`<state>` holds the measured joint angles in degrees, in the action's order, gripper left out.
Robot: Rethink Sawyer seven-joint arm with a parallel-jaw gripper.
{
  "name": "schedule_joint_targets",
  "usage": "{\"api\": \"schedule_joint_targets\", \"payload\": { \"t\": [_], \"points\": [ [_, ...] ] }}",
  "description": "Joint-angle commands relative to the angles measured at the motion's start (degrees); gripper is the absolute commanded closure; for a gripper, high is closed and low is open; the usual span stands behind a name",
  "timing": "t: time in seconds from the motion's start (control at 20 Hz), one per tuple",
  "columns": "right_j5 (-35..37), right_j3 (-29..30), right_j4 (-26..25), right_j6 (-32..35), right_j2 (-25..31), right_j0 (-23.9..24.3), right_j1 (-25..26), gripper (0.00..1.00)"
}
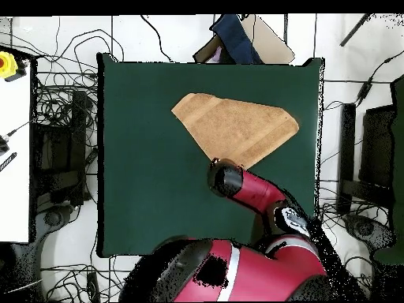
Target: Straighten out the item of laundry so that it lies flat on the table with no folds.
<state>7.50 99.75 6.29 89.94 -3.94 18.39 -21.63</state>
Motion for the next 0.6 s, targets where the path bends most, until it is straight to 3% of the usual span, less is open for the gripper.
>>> {"api": "schedule_joint_targets", "payload": {
  "t": [0.05, 0.4, 0.6],
  "points": [
    [-6.72, 1.94, -2.02, 10.09, 7.0, 0.02, 6.43, 1.0],
    [-4.19, -2.24, 2.4, 12.12, -2.42, -8.31, 4.98, 1.0],
    [0.81, -3.92, 1.74, 9.71, -0.88, -5.63, 2.74, 1.0]
  ]
}}
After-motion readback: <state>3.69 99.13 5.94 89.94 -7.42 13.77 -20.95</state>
